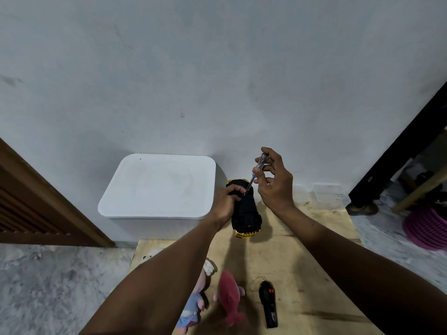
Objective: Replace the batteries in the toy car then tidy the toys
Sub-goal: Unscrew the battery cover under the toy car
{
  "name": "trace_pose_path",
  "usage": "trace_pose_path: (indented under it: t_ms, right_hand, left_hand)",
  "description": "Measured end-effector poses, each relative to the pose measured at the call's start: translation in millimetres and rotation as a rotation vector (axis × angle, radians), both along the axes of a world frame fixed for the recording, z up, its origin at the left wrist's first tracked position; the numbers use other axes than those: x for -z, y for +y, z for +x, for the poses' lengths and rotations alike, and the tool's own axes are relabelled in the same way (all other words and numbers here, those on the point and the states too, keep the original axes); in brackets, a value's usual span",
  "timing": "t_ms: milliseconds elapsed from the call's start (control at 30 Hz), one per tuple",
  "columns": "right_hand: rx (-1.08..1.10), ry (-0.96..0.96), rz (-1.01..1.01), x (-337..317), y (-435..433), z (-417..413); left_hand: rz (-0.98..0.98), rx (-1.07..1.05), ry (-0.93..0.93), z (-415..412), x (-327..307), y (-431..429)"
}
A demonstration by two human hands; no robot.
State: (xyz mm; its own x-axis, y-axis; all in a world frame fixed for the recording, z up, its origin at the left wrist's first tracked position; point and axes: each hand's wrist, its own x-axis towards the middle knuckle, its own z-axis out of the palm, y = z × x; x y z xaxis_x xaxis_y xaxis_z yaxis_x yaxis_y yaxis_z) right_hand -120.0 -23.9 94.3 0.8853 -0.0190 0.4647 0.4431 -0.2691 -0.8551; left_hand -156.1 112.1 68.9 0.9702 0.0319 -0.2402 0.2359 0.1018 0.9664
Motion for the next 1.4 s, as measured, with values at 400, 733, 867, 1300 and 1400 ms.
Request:
trace_pose_path:
  t_ms: [400,733,867,1300,1400]
  right_hand:
    - [-0.006,0.001,0.012,-2,3,2]
    - [-0.030,-0.074,-0.041,1,5,4]
    - [-0.036,-0.018,-0.058,2,4,3]
    - [0.028,-0.001,-0.036,-10,3,8]
    - [0.029,0.006,-0.044,-10,1,8]
  left_hand:
    - [-0.008,0.005,0.010,3,5,2]
    - [-0.016,-0.007,0.030,6,11,3]
    - [0.022,-0.014,0.045,9,19,9]
    - [0.082,0.024,0.000,15,4,11]
    - [0.103,0.021,0.006,15,11,12]
